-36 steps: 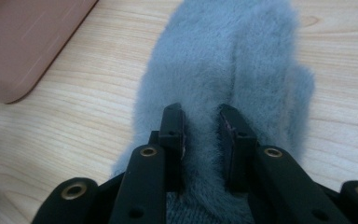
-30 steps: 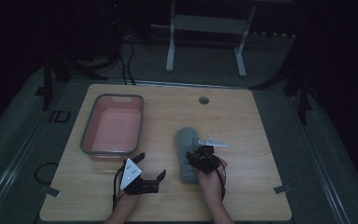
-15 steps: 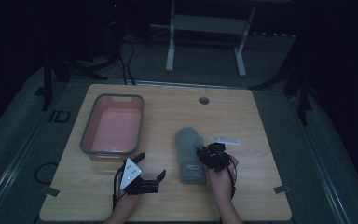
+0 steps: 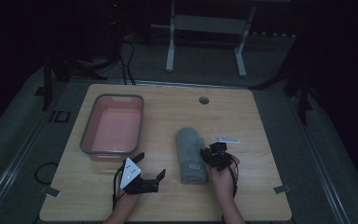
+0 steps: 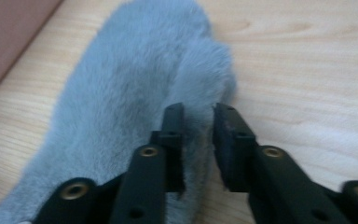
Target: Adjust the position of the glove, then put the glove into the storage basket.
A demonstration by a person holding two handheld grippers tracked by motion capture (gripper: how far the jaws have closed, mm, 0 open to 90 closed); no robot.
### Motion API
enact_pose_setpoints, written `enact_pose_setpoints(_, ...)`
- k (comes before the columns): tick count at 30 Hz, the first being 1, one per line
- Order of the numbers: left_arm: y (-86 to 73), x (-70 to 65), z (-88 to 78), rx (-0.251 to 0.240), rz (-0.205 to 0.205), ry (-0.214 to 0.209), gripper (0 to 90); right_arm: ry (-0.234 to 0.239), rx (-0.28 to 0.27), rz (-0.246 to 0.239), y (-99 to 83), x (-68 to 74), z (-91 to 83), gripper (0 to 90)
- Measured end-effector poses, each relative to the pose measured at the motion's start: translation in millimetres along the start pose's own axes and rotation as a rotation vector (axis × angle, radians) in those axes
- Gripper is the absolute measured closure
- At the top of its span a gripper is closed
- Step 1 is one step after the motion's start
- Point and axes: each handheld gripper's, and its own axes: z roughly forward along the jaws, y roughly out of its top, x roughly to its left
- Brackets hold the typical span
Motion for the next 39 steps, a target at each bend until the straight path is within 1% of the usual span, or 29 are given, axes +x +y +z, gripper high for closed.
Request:
enact_pose_setpoints(1,0.0,0.0,0.0,0.0,0.0,0.0,0.1,0.0,0.0,0.0,0.0,0.0,0.0,69.1)
enact_pose_setpoints(2,0.3,0.5,0.5,0.007,-0.003,-0.004,0.1,0.004,-0.001,0.0,2.2,-0.6,-2.9,64.9)
enact_pose_setpoints(3,0.5,0.7,0.7,0.013,-0.003,-0.005,0.1,0.011,-0.02,-0.01,5.8,-2.0,-8.3,55.0)
enact_pose_setpoints(4,0.9,0.7,1.5,0.021,-0.005,-0.004,0.1,0.009,-0.024,-0.027,7.3,-2.5,-10.5,50.3)
enact_pose_setpoints(5,1.4,0.7,2.5,0.037,-0.002,-0.004,0.1,0.01,-0.026,-0.048,9.1,-3.4,-12.7,46.2)
enact_pose_setpoints(7,3.0,-1.0,6.0,0.081,0.017,0.003,0.1,0.041,-0.027,-0.065,11.4,-7.6,-17.1,39.1)
enact_pose_setpoints(9,4.0,-3.0,8.9,0.115,0.033,0.011,0.1,0.043,-0.044,-0.114,12.1,-11.5,-20.4,24.2)
enact_pose_setpoints(10,4.7,-4.2,10.5,0.133,0.033,0.006,0.1,0.04,-0.048,-0.141,11.4,-12.9,-21.4,16.8)
enact_pose_setpoints(11,5.3,-5.6,12.1,0.145,0.034,0.004,0.1,0.045,-0.063,-0.145,11.3,-15.0,-22.0,15.4)
enact_pose_setpoints(12,6.6,-7.0,13.3,0.16,0.037,-0.001,0.1,0.067,-0.069,-0.153,11.0,-17.1,-22.6,16.4)
enact_pose_setpoints(13,7.9,-8.6,14.6,0.165,0.037,-0.016,0.0,0.089,-0.047,-0.172,10.7,-19.3,-23.1,14.0)
enact_pose_setpoints(14,9.9,-10.3,16.0,0.176,0.036,-0.029,0.1,0.102,-0.03,-0.187,10.6,-21.5,-23.4,14.9)
enact_pose_setpoints(15,12.2,-12.0,17.1,0.18,0.035,-0.045,0.2,0.122,-0.037,-0.208,10.3,-24.1,-24.3,16.2)
enact_pose_setpoints(16,14.8,-13.5,18.6,0.183,0.037,-0.065,3.0,0.147,-0.044,-0.216,9.3,-26.1,-24.8,15.5)
enact_pose_setpoints(18,20.2,-16.3,22.2,0.202,0.045,-0.102,3.1,0.178,-0.036,-0.234,6.8,-30.6,-25.7,16.2)
enact_pose_setpoints(20,25.3,-18.6,25.8,0.223,0.049,-0.12,3.0,0.202,-0.046,-0.242,3.5,-35.3,-26.3,16.4)
enact_pose_setpoints(21,28.4,-18.9,28.9,0.238,0.036,-0.14,3.0,0.215,-0.052,-0.248,2.3,-37.5,-26.1,16.4)
enact_pose_setpoints(22,30.2,-18.8,30.6,0.246,0.027,-0.146,3.0,0.222,-0.054,-0.253,1.1,-39.4,-25.5,16.5)
enact_pose_setpoints(24,35.4,-17.8,35.3,0.261,-0.016,-0.165,3.0,0.236,-0.058,-0.271,-0.7,-40.1,-24.2,16.5)
enact_pose_setpoints(26,40.6,-16.6,40.3,0.273,-0.052,-0.181,3.0,0.241,-0.056,-0.275,-2.5,-39.9,-23.0,16.5)
enact_pose_setpoints(28,45.2,-15.3,45.3,0.286,-0.075,-0.188,2.9,0.261,-0.051,-0.26,-2.9,-39.9,-22.9,15.6)
enact_pose_setpoints(29,47.6,-14.3,48.0,0.285,-0.101,-0.197,2.9,0.262,-0.039,-0.24,-2.5,-39.9,-22.8,13.8)
enact_pose_setpoints(30,49.0,-13.8,49.4,0.286,-0.112,-0.195,2.9,0.273,-0.027,-0.225,-1.7,-39.1,-22.2,13.8)
enact_pose_setpoints(31,50.8,-13.9,51.7,0.29,-0.119,-0.194,2.9,0.279,-0.033,-0.22,-1.4,-38.5,-22.1,13.6)
enact_pose_setpoints(33,53.5,-15.2,56.8,0.305,-0.105,-0.178,2.8,0.264,-0.032,-0.196,-0.4,-35.3,-21.0,13.0)
enact_pose_setpoints(34,54.3,-15.2,59.4,0.31,-0.107,-0.181,2.9,0.247,-0.032,-0.198,0.0,-32.7,-19.8,10.4)
enact_pose_setpoints(36,54.8,-15.6,65.9,0.331,-0.12,-0.175,3.3,0.255,-0.034,-0.216,0.3,-28.6,-16.9,10.5)
enact_pose_setpoints(38,53.8,-15.8,73.4,0.357,-0.133,-0.173,4.5,0.243,-0.009,-0.222,0.5,-25.0,-11.3,11.6)
enact_pose_setpoints(39,52.8,-16.0,76.9,0.368,-0.136,-0.176,5.6,0.253,0.009,-0.225,0.4,-24.3,-8.0,14.1)
